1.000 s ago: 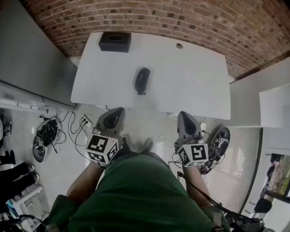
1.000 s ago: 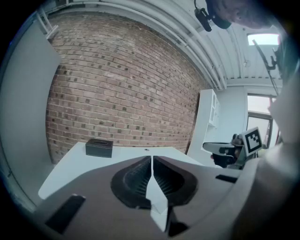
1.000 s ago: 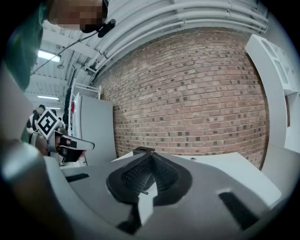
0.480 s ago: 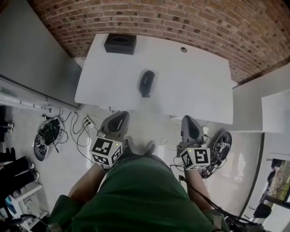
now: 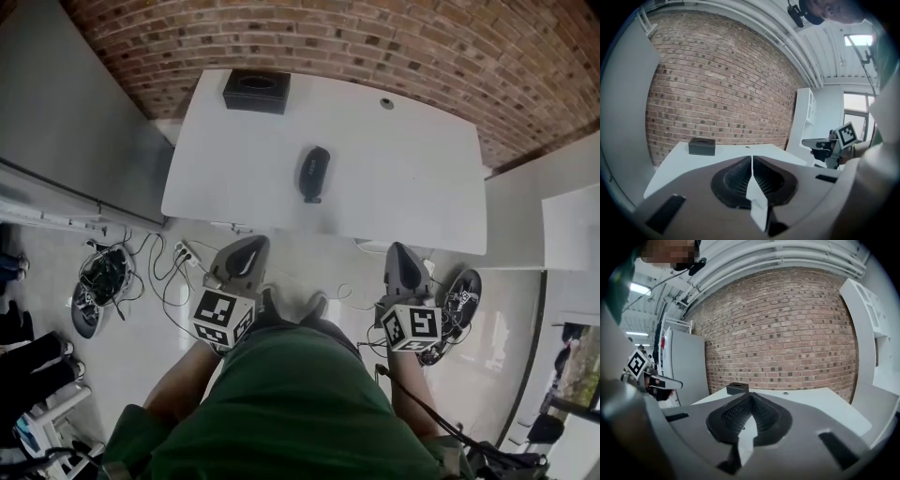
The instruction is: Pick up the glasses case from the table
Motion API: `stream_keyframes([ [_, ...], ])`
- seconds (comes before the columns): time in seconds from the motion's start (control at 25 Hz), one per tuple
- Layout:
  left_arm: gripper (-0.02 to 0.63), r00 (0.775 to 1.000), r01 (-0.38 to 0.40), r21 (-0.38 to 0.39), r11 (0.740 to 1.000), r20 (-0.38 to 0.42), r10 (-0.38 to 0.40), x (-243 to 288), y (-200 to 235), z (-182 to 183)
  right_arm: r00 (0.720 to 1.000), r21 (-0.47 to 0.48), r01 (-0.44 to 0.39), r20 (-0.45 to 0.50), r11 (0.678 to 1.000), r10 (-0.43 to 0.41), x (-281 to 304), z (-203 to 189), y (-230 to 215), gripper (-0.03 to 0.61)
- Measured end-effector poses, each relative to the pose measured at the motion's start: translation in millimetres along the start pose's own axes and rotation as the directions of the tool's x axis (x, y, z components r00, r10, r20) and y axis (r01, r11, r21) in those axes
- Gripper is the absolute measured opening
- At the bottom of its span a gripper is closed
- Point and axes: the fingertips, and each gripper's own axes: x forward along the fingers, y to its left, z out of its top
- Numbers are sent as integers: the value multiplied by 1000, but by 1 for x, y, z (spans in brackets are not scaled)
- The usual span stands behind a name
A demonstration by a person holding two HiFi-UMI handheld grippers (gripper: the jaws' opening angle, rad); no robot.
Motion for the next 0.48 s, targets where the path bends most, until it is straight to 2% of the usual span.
stream_keyframes([
  [0.12, 11, 1000, -12, 40, 999, 8, 11, -5, 20, 2, 999, -106, 51, -2, 993, -51, -1, 6, 8, 2],
  [0.24, 13, 1000, -10, 29, 1000, 5, 10, -8, 40, 2, 993, -236, 113, -13, 965, -120, -6, 13, 14, 2],
  [0.32, 77, 1000, -3, 17, 1000, -5, 3, -6, 53, -1, 986, -296, 145, -31, 944, -162, -6, 15, 16, 23],
  [0.36, 115, 1000, -1, 13, 1000, -13, 1, -5, 59, -4, 984, -305, 159, -29, 939, -176, -6, 16, 15, 63],
  [0.48, 147, 1000, 8, 11, 1000, -30, -7, -1, 69, -10, 980, -255, 192, -9, 948, -200, -9, 14, 8, 148],
])
